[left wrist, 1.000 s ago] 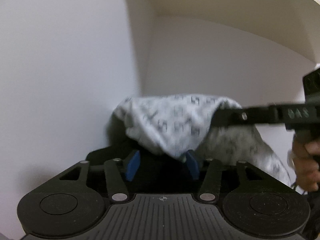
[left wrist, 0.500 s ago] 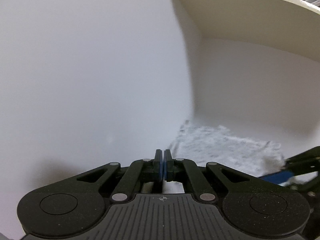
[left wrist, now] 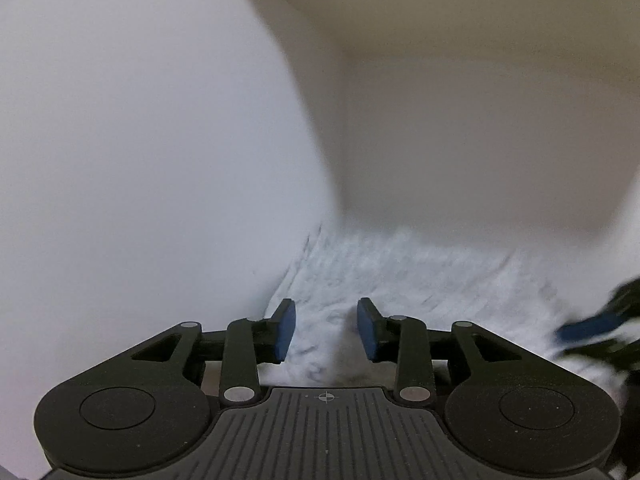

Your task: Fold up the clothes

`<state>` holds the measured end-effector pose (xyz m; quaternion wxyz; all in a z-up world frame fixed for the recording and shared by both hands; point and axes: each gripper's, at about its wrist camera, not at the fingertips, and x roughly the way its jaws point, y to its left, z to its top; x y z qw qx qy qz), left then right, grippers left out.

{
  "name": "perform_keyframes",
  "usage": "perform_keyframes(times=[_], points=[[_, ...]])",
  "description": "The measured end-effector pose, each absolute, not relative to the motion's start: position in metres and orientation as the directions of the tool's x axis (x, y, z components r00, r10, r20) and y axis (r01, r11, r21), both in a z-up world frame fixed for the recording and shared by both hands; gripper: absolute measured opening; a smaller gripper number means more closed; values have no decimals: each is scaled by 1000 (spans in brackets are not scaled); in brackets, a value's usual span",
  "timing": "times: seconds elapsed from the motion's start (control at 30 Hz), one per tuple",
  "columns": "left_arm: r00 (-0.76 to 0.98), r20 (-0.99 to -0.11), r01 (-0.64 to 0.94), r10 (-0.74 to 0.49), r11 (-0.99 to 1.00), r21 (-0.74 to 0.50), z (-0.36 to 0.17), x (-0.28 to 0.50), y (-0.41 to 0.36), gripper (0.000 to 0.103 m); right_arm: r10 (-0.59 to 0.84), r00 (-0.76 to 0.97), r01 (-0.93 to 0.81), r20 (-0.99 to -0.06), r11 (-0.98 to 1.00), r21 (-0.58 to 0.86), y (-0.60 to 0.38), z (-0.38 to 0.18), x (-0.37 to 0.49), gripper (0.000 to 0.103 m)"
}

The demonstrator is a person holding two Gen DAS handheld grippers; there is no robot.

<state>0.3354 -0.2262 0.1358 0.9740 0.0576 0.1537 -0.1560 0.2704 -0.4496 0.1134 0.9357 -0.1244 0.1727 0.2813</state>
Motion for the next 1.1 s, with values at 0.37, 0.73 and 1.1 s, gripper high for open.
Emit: perform_keyframes(times=[0.37, 0.73, 1.1], points=[[902, -326, 320, -283, 945, 67, 126, 299, -190, 39, 489, 801, -545, -345, 835, -81, -484, 109, 262, 28], [842, -345, 344, -415, 905, -250, 106, 315, -220, 42, 547, 792, -601, -271, 779, -182, -448, 115, 231, 60], [958, -286, 85, -35, 983, 165, 119, 320, -233, 23, 508, 787, -600, -349, 762, -244, -453, 127, 220, 18]])
